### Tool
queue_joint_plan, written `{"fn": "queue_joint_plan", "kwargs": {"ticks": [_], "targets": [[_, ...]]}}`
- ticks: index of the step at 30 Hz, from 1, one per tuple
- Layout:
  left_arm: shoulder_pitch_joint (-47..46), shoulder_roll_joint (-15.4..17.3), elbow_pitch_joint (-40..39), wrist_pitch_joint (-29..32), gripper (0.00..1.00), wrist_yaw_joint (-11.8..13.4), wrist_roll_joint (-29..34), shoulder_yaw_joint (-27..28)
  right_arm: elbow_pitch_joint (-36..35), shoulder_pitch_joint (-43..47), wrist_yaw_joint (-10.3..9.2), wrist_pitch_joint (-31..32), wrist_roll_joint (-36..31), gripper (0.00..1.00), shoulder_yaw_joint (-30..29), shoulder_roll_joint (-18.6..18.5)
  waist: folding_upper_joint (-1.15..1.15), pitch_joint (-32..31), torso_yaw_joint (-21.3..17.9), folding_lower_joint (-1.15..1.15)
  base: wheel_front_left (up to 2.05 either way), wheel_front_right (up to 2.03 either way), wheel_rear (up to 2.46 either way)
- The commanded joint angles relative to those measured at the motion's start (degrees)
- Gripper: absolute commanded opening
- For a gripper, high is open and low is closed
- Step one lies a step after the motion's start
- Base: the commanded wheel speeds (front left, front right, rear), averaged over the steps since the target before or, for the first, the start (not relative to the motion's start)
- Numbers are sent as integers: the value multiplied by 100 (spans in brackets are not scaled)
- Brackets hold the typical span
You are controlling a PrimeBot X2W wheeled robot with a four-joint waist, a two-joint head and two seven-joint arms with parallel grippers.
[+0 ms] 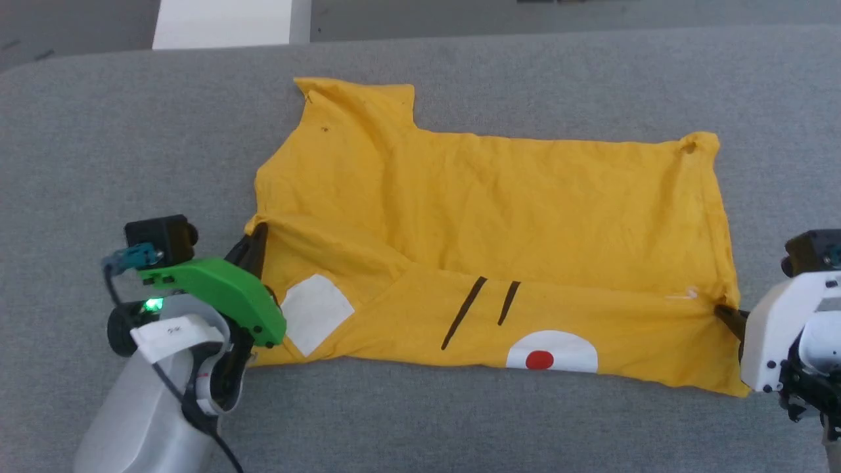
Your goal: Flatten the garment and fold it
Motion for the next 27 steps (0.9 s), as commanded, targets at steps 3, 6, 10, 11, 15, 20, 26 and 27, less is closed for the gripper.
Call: {"fn": "queue_joint_plan", "kwargs": {"ticks": [3, 6, 10, 11, 15, 20, 26, 27], "targets": [[-287, -128, 543, -98, 0, -137, 46, -85, 148, -224, -9, 139, -121, 0, 171, 35, 0, 398, -58, 0, 0, 0, 0], [-435, -230, 914, -220, 0, -249, 24, -122, 290, -288, -9, 242, -180, 0, 278, 65, 0, 443, -71, 0, 0, 0, 0], [-588, -325, 1201, -483, 43, -344, -22, -58, 349, -331, -9, 125, -178, 100, 298, 107, 0, 371, -60, 0, 0, 0, 0], [-609, -338, 1241, -563, 100, -353, -53, -6, 350, -314, -9, 80, -156, 100, 285, 120, 0, 313, -50, 0, 0, 0, 0], [-596, -277, 1162, -826, 100, -314, -67, 164, 264, -194, -9, -174, -27, 100, 58, 247, 0, 8, -5, 0, 0, 0, 0], [-190, -65, 666, -614, 100, 46, 34, 199, -119, 157, -9, -463, 72, 100, -437, 506, 0, -441, 81, 0, 0, 0, 0], [721, 162, -72, 488, 100, 680, 0, -44, -856, 718, -9, -550, 31, 100, -987, 908, 0, -732, 126, 0, 0, 0, 0], [828, 199, -169, 639, 100, 759, 1, -86, -961, 786, -9, -533, 15, 100, -1041, 955, 0, -742, 124, 0, 0, 0, 0]]}}
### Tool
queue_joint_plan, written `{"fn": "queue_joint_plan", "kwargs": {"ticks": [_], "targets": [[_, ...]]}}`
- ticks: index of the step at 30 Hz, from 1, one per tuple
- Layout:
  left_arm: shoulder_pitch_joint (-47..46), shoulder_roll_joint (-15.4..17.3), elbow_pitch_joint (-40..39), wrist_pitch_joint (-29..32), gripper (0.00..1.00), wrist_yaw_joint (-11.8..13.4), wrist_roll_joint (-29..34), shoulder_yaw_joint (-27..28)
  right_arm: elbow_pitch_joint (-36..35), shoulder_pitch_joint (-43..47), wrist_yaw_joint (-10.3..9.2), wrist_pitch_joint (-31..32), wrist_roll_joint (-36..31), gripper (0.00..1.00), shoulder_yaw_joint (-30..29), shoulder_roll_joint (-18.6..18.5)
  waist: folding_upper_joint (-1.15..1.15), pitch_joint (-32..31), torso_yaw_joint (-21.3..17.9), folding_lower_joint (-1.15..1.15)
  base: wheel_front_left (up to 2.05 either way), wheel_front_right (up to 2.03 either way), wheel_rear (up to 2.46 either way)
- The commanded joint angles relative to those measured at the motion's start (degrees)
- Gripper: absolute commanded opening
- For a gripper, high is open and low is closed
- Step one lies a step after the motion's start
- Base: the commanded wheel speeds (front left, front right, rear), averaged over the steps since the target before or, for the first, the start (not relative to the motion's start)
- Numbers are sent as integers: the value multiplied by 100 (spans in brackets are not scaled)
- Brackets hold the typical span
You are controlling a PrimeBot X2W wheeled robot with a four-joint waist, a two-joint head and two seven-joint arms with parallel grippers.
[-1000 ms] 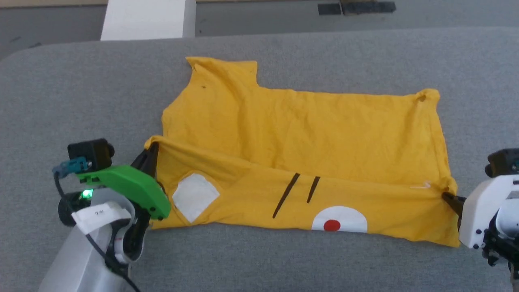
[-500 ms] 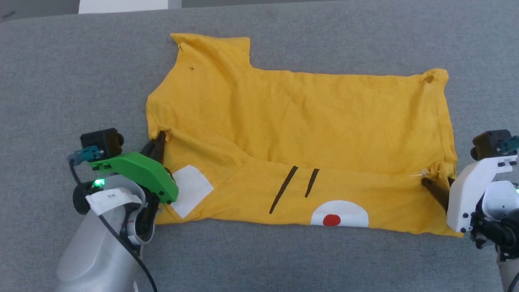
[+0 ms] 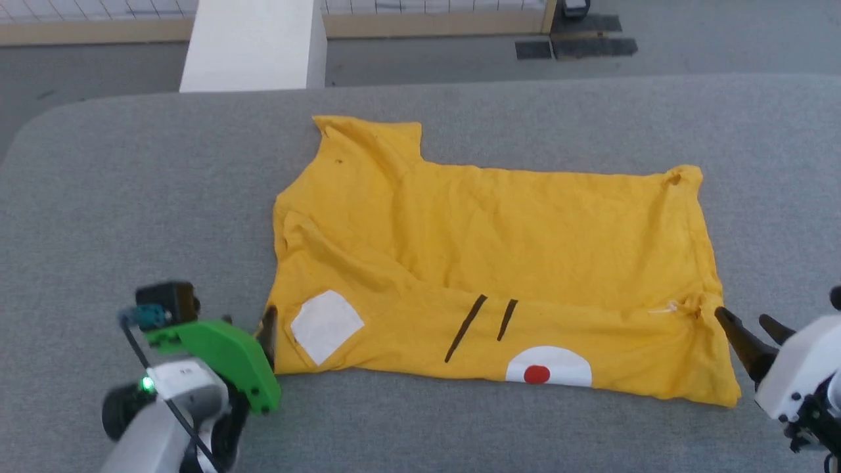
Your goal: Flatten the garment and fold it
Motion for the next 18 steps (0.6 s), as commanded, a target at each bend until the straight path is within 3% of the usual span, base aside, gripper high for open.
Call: {"fn": "queue_joint_plan", "kwargs": {"ticks": [1, 6, 15, 16, 17, 18], "targets": [[151, 49, -112, 215, 100, 119, -42, -41, -163, 107, -9, 26, -26, 100, -74, 77, 0, -149, 53, 0, 0, 0, 0], [327, 143, -187, 689, 100, 341, -93, -132, -616, 300, -9, 144, -76, 100, -250, 276, 0, -89, -13, 0, 0, 0, 0], [43, 82, 648, 1089, 100, 200, -231, -316, -849, 340, -9, 231, -99, 100, -318, 448, 0, 146, -255, 0, 0, 0, 0], [39, 54, 688, 1108, 55, 201, -280, -299, -848, 339, -9, 235, -105, 100, -304, 453, 0, 158, -282, 0, 0, 0, 0], [45, 24, 714, 1113, 0, 197, -330, -277, -845, 340, -9, 240, -120, 100, -295, 456, 0, 164, -307, 0, 0, 0, 0], [58, 14, 716, 1114, 0, 190, -360, -266, -843, 354, -9, 253, -162, 100, -286, 440, 0, 164, -321, 0, 0, 0, 0]]}}
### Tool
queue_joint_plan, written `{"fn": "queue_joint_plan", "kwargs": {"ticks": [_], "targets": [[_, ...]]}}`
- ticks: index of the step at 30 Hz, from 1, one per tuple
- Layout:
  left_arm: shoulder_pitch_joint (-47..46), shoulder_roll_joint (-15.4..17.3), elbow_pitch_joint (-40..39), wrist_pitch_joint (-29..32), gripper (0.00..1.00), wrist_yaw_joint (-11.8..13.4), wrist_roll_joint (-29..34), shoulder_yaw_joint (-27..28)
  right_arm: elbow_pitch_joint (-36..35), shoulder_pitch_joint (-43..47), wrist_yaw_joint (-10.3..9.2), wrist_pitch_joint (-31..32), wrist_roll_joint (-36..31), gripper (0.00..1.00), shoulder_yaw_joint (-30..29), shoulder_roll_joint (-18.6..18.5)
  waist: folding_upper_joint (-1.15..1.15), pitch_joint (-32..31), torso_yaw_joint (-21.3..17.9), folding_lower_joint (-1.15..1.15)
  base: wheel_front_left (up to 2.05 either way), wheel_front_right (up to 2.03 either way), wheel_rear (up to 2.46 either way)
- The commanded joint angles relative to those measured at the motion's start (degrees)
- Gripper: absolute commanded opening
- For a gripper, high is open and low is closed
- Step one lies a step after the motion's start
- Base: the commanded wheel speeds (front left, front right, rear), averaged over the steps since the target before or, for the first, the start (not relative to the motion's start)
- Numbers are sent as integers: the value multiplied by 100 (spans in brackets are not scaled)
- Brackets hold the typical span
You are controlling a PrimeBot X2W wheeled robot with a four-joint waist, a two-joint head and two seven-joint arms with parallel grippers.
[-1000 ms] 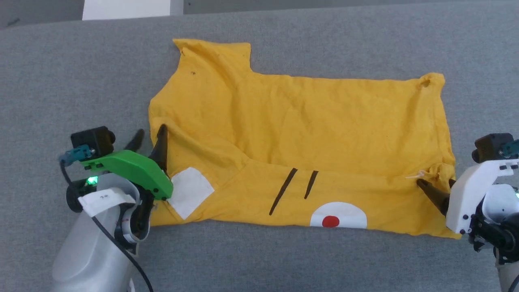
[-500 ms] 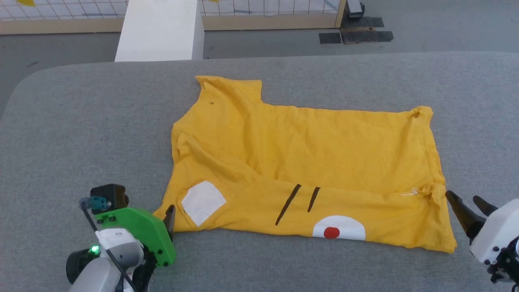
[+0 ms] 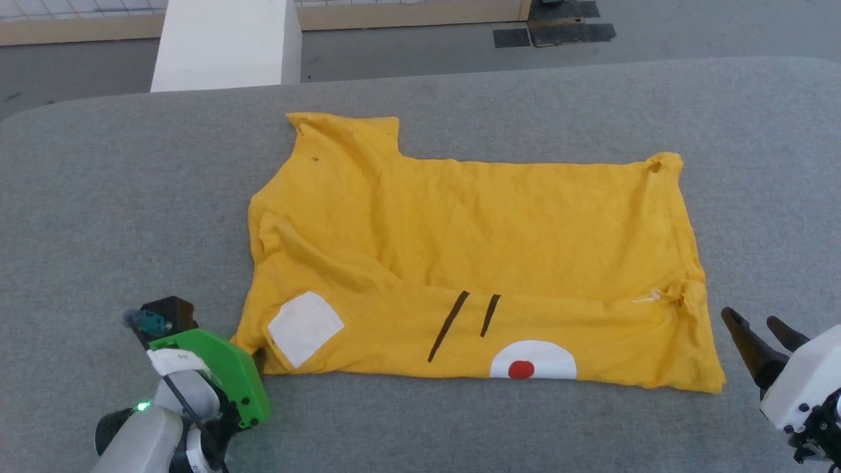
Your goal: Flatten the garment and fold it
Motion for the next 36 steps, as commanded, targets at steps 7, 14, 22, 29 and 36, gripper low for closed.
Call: {"fn": "queue_joint_plan", "kwargs": {"ticks": [7, 14, 22, 29, 36], "targets": [[343, -130, -552, -454, 0, 87, -292, 409, 195, 91, -9, 67, -514, 100, 443, -336, 0, 44, -75, 0, 0, 0, 0], [791, -114, -1438, -589, 0, 270, -249, 446, 986, -186, -9, 80, -1059, 100, 849, -615, 0, 129, 134, 0, 0, 0, 0], [928, -200, -1584, -571, 0, 310, -278, 344, 1799, -358, -9, -56, -1376, 100, 876, -541, 0, 233, 399, 0, 0, 0, 0], [858, -239, -1458, -666, 0, 271, -268, 338, 2098, -371, -9, 69, -1084, 0, 1034, -515, 0, 194, 429, 0, 0, 0, 0], [803, -141, -1594, -718, 0, 279, -282, 479, 1756, -505, -9, -52, -759, 0, 922, -656, 0, -117, 422, 0, 0, 0, 0]]}}
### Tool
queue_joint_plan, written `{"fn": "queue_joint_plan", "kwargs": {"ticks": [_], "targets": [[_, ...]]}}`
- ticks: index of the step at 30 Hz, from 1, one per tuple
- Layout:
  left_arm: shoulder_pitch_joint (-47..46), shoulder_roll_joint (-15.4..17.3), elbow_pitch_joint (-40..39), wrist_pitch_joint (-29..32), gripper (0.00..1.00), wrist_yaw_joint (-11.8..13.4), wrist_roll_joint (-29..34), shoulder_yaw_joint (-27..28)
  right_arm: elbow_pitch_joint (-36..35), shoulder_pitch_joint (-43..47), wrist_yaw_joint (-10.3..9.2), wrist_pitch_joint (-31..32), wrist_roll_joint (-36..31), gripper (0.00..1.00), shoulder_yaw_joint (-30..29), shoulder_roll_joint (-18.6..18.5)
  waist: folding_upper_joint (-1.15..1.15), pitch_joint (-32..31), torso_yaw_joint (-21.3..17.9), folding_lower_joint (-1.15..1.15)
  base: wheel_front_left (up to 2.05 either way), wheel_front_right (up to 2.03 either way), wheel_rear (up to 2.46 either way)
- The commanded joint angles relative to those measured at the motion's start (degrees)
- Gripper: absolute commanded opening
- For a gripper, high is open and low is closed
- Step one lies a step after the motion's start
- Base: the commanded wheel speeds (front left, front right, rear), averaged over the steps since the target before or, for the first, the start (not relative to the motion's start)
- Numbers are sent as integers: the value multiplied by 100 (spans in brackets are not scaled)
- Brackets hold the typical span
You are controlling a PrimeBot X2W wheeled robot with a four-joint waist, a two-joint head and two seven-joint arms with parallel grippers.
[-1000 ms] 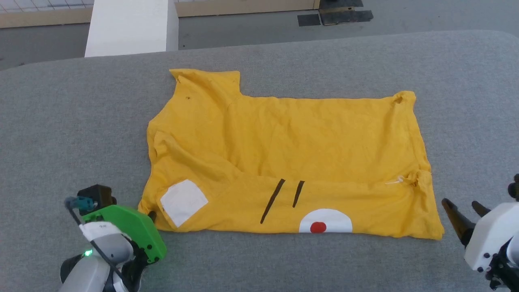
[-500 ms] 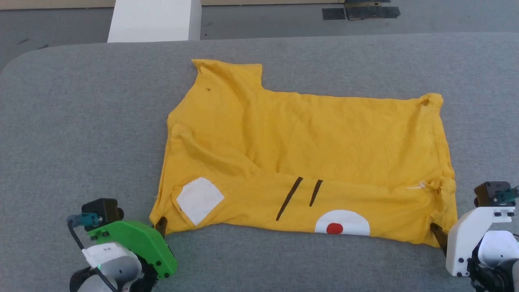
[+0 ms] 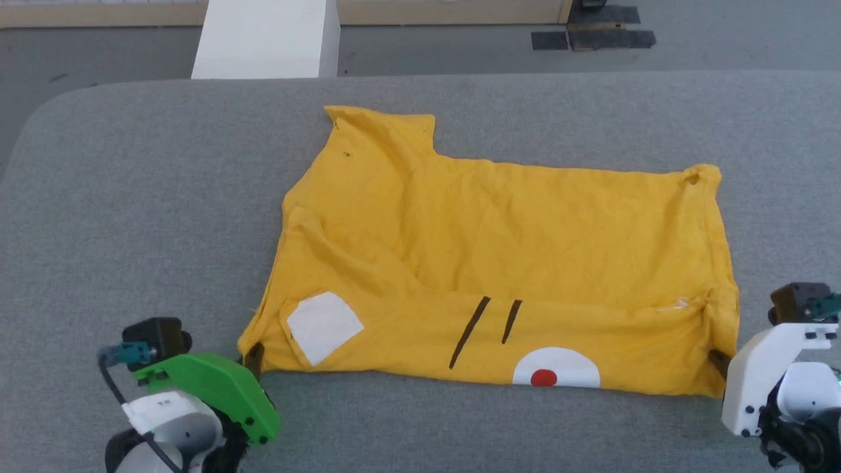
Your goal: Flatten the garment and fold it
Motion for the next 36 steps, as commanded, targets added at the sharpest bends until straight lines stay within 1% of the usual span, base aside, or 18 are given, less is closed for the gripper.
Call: {"fn": "queue_joint_plan", "kwargs": {"ticks": [1, 5, 8, 11, 14, 17, 22, 23, 24, 26, 28, 32, 36], "targets": [[-48, 94, -92, -30, 0, 45, -20, 70, -128, -91, -6, -13, 80, 0, -2, -38, 0, -168, 0, 0, 0, 0, 0], [142, 229, -477, 24, 0, 203, -15, 202, -510, -27, -6, 149, 176, 0, -139, -182, 0, -337, 7, 0, 0, 0, 0], [438, 270, -756, 121, 0, 333, -78, 246, -665, 141, -6, 371, 254, 0, -277, -286, 0, -424, 16, 0, 0, 0, 0], [759, 260, -907, 207, 0, 464, -146, 246, -720, 377, -6, 583, 246, 0, -427, -370, 0, -452, 30, 0, 0, 0, 0], [1137, 152, -881, 220, 0, 589, -283, 279, -677, 611, -6, 716, 261, 0, -553, -287, 0, -477, 17, 0, 0, 0, 0], [1355, 4, -632, 226, 0, 566, -458, 259, -500, 798, -6, 726, 197, 0, -569, -221, 0, -471, 26, 0, 0, 0, 0], [1293, -240, 175, 166, 0, 323, -699, 217, -70, 834, -6, 503, 117, 0, -468, -120, 0, -456, 3, 0, 0, 0, 0], [1232, -266, 312, 131, 23, 278, -716, 229, 14, 815, -6, 443, 112, 30, -447, -111, 0, -460, -6, 0, 0, 0, 0], [1180, -263, 397, 105, 100, 241, -707, 230, 48, 783, -6, 370, 129, 100, -450, -97, 0, -466, -16, 0, 0, 0, 0], [1052, -249, 487, 42, 100, 172, -694, 261, 93, 727, -6, 281, 139, 100, -450, -109, 0, -482, -36, 0, 0, 0, 0], [911, -156, 453, 6, 100, 127, -622, 285, 32, 658, -6, 239, 206, 100, -444, -139, 0, -503, -60, 0, 0, 0, 0], [578, 88, 8, 18, 100, 57, -511, 381, -317, 456, -6, 244, 503, 100, -480, -173, 0, -536, -134, 0, 0, 0, 0], [77, 294, -489, -178, 100, -12, -226, 468, -749, 77, -6, 40, 683, 100, -592, -217, 0, -495, -208, 0, 0, 0, 0]]}}
